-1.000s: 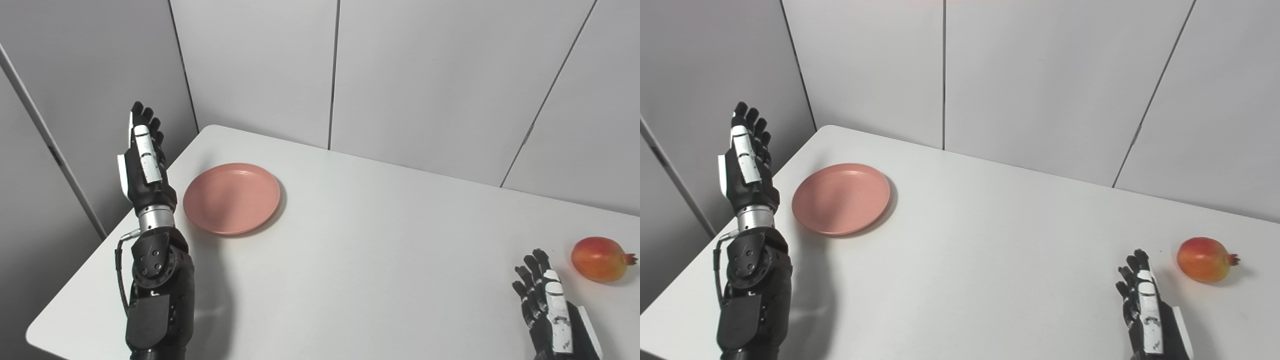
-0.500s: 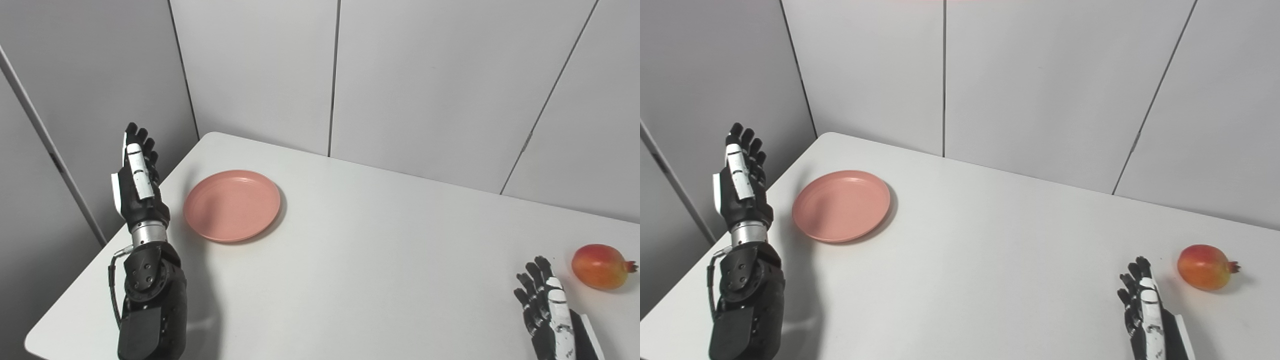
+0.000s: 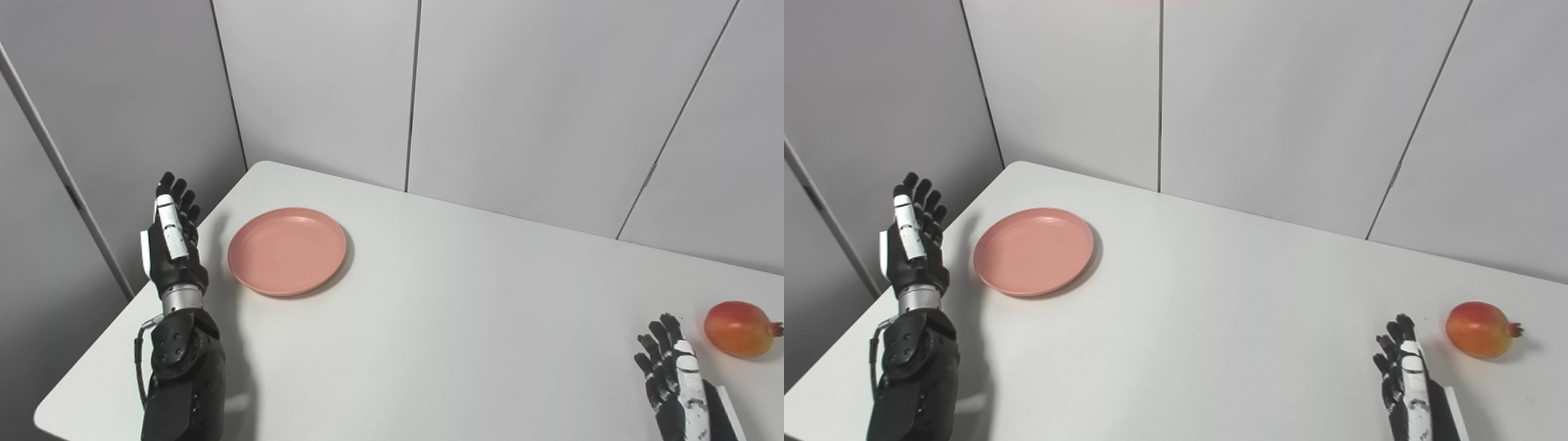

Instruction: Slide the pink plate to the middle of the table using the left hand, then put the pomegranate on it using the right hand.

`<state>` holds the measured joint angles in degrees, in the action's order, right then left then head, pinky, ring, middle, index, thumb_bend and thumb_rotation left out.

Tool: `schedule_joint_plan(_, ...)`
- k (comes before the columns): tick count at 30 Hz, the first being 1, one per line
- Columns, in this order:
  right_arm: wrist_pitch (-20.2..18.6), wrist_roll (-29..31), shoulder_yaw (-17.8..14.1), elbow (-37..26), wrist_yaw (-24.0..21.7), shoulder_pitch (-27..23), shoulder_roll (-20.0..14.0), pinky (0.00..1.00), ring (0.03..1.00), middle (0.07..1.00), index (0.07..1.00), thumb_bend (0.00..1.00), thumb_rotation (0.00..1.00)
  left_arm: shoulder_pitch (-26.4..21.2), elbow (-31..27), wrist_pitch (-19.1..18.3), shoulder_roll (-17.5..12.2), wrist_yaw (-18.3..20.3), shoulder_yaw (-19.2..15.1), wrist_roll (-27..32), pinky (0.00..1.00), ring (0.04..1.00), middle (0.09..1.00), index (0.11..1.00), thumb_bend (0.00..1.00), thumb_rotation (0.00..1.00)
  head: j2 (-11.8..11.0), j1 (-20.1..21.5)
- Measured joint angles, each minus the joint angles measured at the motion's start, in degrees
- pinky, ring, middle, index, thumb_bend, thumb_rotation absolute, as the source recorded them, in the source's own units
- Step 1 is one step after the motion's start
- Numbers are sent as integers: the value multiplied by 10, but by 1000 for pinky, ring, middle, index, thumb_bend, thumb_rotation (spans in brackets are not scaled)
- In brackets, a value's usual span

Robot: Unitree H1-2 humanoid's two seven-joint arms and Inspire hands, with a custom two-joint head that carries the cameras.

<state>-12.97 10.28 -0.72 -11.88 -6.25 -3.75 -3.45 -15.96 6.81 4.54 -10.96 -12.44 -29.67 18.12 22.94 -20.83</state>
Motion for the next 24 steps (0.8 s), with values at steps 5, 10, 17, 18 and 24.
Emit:
schedule_joint_plan(5, 0, 1, 0, 0, 0, 0, 0, 1000, 1000, 1000, 1000, 152, 1000, 0, 18, 8, -4, 2, 0, 10, 928, 946, 950, 929, 376, 1000, 0, 0)
schedule_joint_plan(10, -1, 9, -1, -5, 0, 0, 0, 1000, 1000, 1000, 1000, 158, 1000, 0, 43, 10, -7, 12, 0, 23, 940, 953, 955, 936, 384, 1000, 1, 0)
schedule_joint_plan(17, -1, 13, -1, -6, 0, 0, 0, 1000, 1000, 1000, 1000, 156, 1000, 0, 67, 13, -13, 33, 2, 43, 953, 952, 963, 951, 359, 1000, 2, 0)
schedule_joint_plan(18, -1, 13, -1, -6, 0, 0, 0, 1000, 1000, 1000, 1000, 156, 1000, 0, 74, 14, -15, 34, 3, 43, 954, 952, 964, 951, 361, 1000, 2, 0)
schedule_joint_plan(24, -1, 13, 0, -6, -1, 0, -1, 1000, 1000, 1000, 1000, 150, 1000, 0, 89, 16, -18, 39, 4, 43, 931, 942, 953, 945, 356, 1000, 3, 0)
